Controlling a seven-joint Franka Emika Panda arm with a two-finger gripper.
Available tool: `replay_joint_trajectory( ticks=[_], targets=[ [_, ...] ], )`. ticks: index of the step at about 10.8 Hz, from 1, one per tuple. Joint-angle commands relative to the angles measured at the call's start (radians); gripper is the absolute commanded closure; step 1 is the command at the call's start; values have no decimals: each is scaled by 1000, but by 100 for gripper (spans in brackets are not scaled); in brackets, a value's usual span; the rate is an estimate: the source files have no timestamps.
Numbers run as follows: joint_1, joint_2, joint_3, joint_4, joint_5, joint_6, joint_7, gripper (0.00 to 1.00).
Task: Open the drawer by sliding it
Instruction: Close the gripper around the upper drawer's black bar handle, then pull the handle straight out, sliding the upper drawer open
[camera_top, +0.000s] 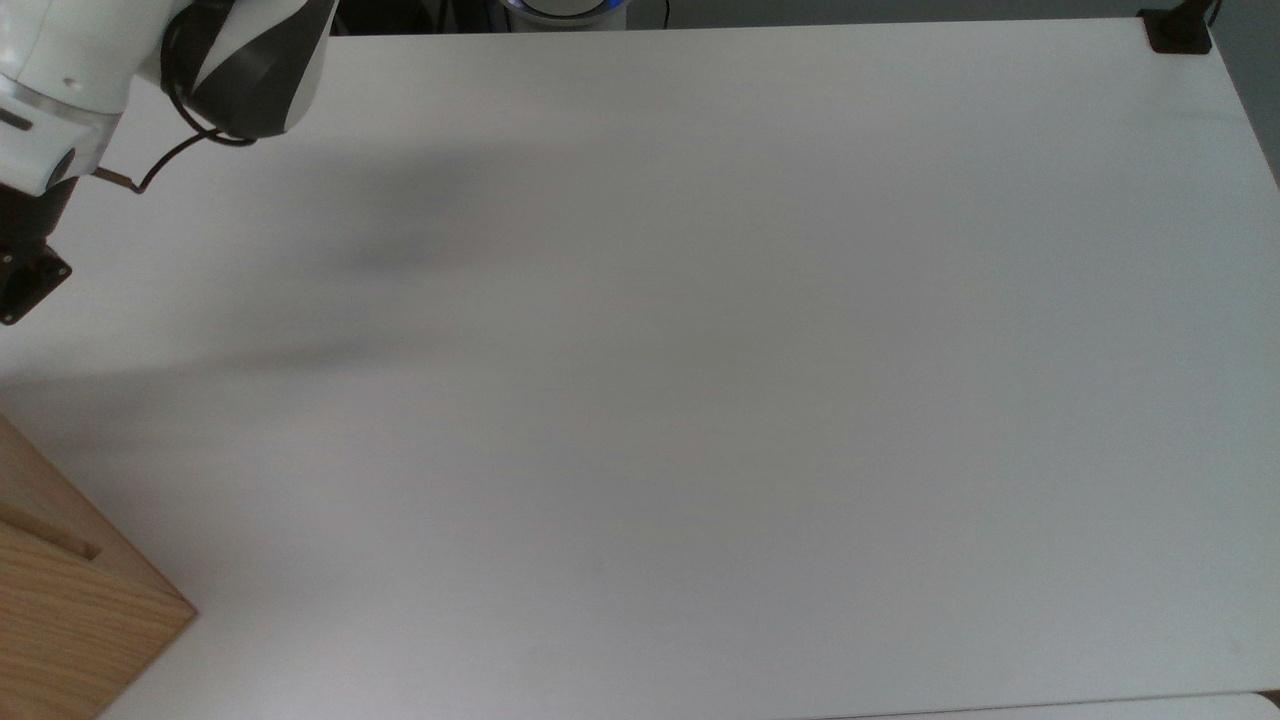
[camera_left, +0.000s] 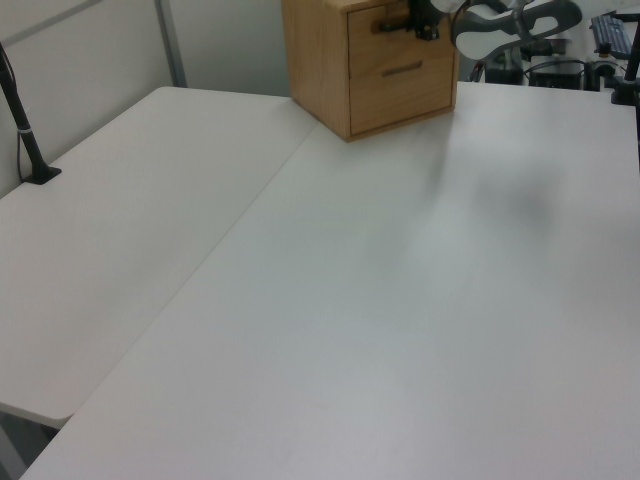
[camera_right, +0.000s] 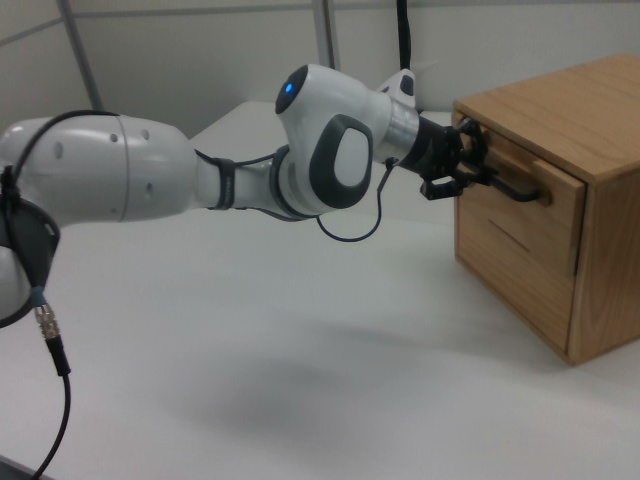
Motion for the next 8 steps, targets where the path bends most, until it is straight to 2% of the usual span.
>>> replay_joint_trajectory(
  ticks=[1, 3, 4, 8],
  targets=[
    [23, -338, 74, -334, -13, 7, -17, 94],
    [44, -487, 100, -473, -12, -30, -8, 94],
    [61, -545, 102, -508, -12, -83, -5, 93],
    [91, -700, 154, -534, -12, -384, -15, 91]
  ],
)
